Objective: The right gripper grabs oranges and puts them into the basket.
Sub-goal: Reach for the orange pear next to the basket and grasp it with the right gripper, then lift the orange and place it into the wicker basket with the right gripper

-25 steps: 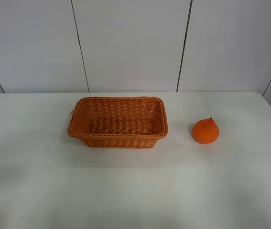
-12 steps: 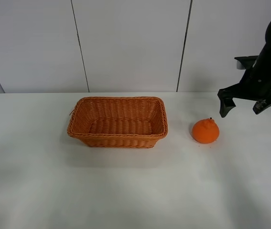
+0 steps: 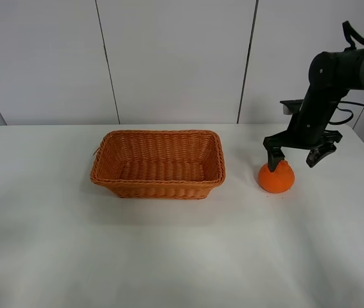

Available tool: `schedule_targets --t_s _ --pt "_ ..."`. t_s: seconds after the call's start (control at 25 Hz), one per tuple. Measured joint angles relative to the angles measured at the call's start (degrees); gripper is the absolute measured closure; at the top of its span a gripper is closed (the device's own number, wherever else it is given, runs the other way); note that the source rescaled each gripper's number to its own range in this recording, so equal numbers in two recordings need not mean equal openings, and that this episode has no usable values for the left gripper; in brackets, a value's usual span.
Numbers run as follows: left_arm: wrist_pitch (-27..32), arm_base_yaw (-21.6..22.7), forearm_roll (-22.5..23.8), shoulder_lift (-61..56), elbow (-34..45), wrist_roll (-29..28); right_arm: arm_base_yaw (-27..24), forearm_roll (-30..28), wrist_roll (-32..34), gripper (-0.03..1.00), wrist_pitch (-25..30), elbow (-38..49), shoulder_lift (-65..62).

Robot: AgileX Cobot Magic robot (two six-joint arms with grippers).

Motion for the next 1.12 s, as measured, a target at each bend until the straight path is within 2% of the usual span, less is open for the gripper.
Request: schedule_targets --t_s 0.24,0.4,0.44,0.52,0.64,0.72,0.76,0.92,1.12 --pt "0.0 0.0 0.0 0.0 0.0 0.0 0.1 1.9 -0.2 -0.03 -5.1 0.0 5.2" --pt "0.0 0.0 0.0 0.0 0.0 0.0 0.3 2.3 -0.2 -0.01 -6.2 0.0 7.8" --pt "0.0 0.0 0.0 0.0 0.0 0.0 0.3 2.3 -0.2 0.06 -6.2 0.0 7.9" --pt "0.0 0.0 0.0 0.0 0.0 0.0 0.3 1.9 -0.2 0.26 -6.2 0.0 7.8" --pt "0.0 0.0 0.0 0.0 0.0 0.0 0.3 1.2 -0.2 0.69 -6.2 -0.5 7.6" --pt "0.0 0.0 0.0 0.0 0.0 0.0 0.3 0.5 -0.2 0.92 -6.0 -0.7 7.0" --pt "0.0 0.0 0.0 0.0 0.0 0.0 0.3 0.1 -0.2 0.97 -5.7 -0.7 6.6" --pt "0.0 0.0 0.0 0.0 0.0 0.0 0.3 -0.6 -1.5 0.97 -4.2 -0.8 5.0" --pt "0.0 0.0 0.0 0.0 0.0 0.0 0.3 -0.9 -1.9 0.97 2.4 -6.0 1.2"
